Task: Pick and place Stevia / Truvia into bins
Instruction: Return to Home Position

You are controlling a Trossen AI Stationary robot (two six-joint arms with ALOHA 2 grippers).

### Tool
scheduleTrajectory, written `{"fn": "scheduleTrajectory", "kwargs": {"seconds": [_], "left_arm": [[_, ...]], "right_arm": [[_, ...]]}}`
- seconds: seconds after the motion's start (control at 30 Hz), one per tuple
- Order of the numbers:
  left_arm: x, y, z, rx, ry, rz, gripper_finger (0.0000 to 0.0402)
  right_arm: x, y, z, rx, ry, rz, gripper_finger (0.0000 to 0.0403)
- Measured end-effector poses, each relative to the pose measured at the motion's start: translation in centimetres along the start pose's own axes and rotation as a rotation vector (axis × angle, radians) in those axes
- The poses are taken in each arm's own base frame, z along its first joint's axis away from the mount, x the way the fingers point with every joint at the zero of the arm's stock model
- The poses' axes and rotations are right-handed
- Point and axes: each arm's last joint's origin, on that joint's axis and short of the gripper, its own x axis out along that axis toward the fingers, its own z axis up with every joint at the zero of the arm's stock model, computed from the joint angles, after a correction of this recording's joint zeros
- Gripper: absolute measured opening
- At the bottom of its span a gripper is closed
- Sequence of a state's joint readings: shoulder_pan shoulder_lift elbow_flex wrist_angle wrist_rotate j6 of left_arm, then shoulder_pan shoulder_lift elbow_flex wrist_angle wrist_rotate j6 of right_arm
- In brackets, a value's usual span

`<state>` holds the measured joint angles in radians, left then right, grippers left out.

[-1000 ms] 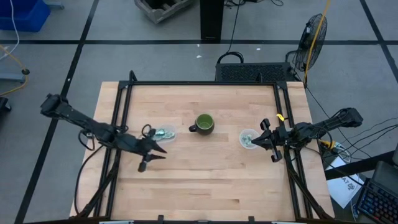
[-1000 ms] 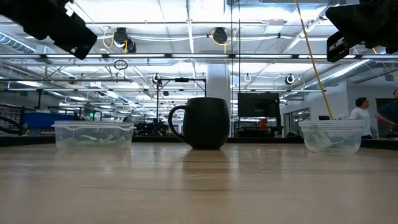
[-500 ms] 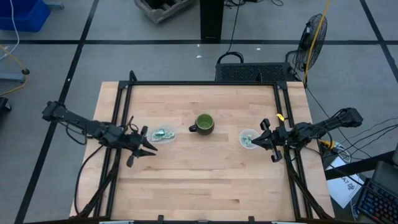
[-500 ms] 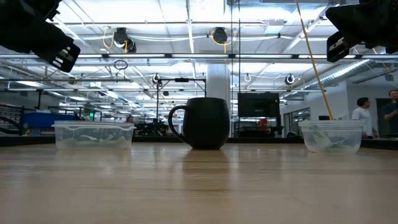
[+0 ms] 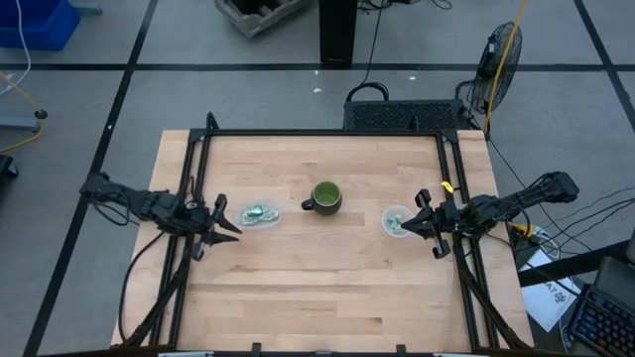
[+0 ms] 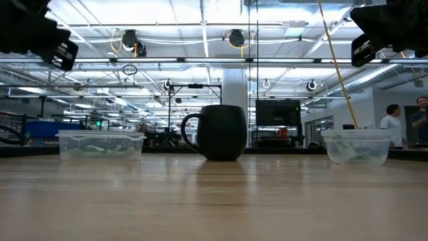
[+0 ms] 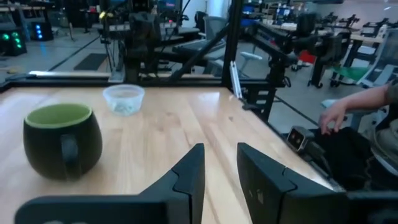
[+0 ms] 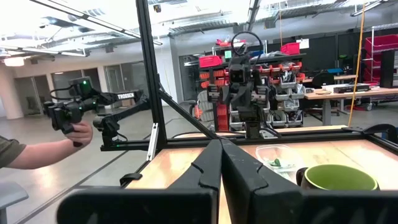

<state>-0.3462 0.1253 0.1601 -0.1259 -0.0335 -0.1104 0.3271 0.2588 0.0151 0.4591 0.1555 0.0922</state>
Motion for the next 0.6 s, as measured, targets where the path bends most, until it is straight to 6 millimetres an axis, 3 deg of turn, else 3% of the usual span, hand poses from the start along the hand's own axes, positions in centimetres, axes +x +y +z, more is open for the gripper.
{"fn": "scheduleTrajectory", "kwargs": {"seconds": [0.17,0.6], "left_arm": [[0.2,0.3,-2.5,-0.025,0.019,0.007,0.0097],[0.5,0.3,-2.9,0.096,0.006,-0.008,0.0097]], "right_arm": [[0.0,0.0,0.0,0.000,0.000,0.000,0.0004],[0.0,0.0,0.0,0.000,0.003,0.000,0.0004]]}}
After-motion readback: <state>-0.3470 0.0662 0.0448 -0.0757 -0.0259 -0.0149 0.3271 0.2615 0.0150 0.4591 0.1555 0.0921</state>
